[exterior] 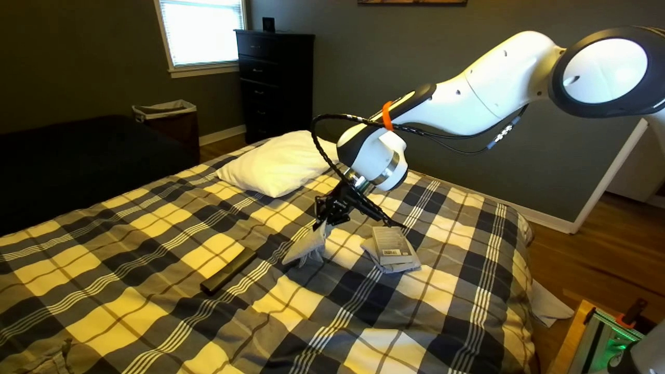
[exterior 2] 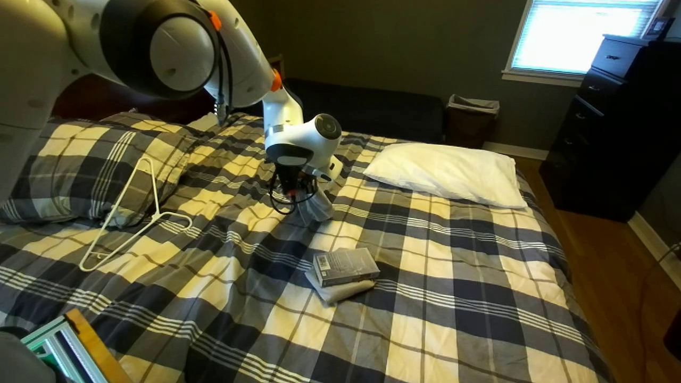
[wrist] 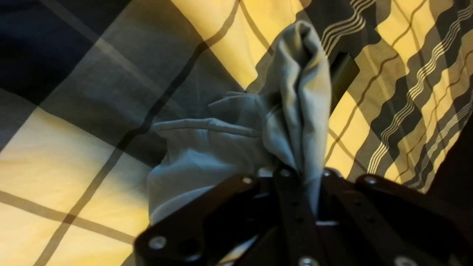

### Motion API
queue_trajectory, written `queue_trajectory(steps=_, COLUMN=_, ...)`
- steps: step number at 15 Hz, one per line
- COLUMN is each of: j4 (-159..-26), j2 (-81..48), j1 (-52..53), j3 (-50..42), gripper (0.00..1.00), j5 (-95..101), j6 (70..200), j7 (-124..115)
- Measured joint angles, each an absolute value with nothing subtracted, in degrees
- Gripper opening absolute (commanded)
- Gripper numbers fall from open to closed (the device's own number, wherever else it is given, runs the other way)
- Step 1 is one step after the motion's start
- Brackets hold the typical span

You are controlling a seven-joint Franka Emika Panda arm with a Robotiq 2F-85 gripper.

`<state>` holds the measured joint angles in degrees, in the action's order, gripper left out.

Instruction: Put the grey clothing on the book

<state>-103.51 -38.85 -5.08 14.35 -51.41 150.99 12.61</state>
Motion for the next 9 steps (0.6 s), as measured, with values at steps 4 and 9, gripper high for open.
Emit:
queue_trajectory(steps=4, j4=-110.1, j2=-33.1, j1=-8.0, j3=12.9, gripper=0.02, j5=-50.5, j6=136.5, j7=18.3)
queue_trajectory(steps=9, j4=-121.4, j2=-24.0, j1=-8.7, j3=6.6, gripper=0.02, j5=-47.4, j6=129.2, j7=23.4)
